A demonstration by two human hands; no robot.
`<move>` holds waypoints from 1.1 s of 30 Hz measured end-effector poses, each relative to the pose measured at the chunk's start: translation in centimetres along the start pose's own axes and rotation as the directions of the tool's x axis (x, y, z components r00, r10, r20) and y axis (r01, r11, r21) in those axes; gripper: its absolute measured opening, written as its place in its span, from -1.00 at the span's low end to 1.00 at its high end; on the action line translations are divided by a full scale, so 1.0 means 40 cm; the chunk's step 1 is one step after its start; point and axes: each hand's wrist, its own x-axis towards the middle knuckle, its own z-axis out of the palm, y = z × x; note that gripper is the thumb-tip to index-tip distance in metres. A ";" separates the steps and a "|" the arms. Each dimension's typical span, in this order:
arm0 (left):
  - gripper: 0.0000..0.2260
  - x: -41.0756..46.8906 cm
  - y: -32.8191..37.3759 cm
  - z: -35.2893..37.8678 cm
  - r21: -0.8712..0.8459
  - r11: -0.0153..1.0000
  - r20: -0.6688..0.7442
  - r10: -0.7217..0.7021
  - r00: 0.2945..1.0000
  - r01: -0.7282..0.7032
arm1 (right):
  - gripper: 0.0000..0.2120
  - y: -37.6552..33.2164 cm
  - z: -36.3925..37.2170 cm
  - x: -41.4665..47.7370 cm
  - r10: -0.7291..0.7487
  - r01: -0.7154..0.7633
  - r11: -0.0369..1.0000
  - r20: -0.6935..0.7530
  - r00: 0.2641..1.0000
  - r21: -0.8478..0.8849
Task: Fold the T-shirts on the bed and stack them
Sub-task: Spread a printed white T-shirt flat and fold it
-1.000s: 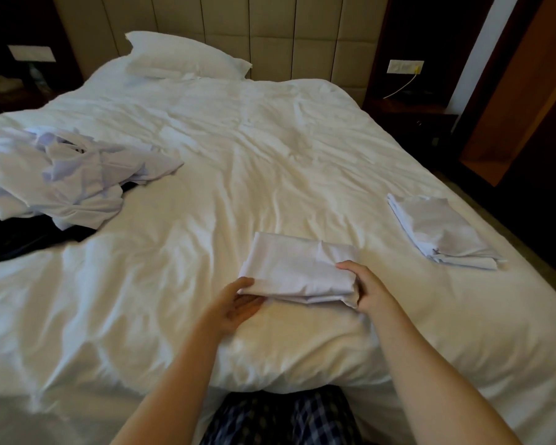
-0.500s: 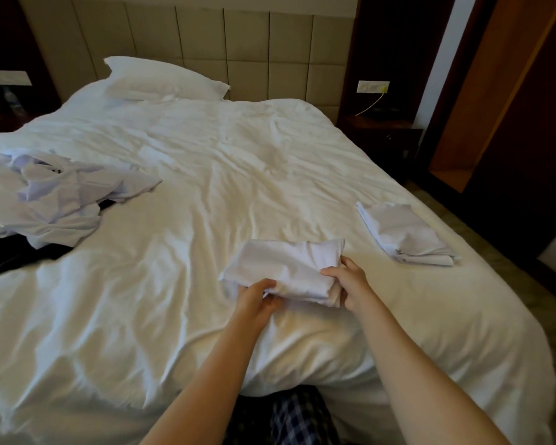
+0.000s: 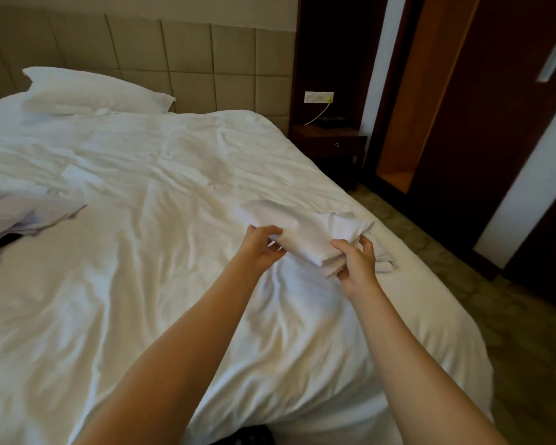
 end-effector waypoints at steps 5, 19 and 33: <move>-0.68 0.111 -0.018 0.128 0.094 0.996 0.058 -0.017 0.998 0.012 | -0.47 -0.044 -0.048 0.088 0.026 -0.020 0.992 -0.049 0.998 0.125; -0.67 0.418 -0.225 0.177 0.379 0.885 -0.148 -0.232 0.961 0.272 | -0.47 0.057 -0.163 0.370 0.156 -0.140 0.986 -0.219 0.963 0.087; -0.19 0.355 -0.278 0.158 0.790 0.613 -0.110 0.100 0.989 0.026 | -0.60 0.061 -0.142 0.339 0.073 -0.257 0.871 -0.407 0.911 -0.419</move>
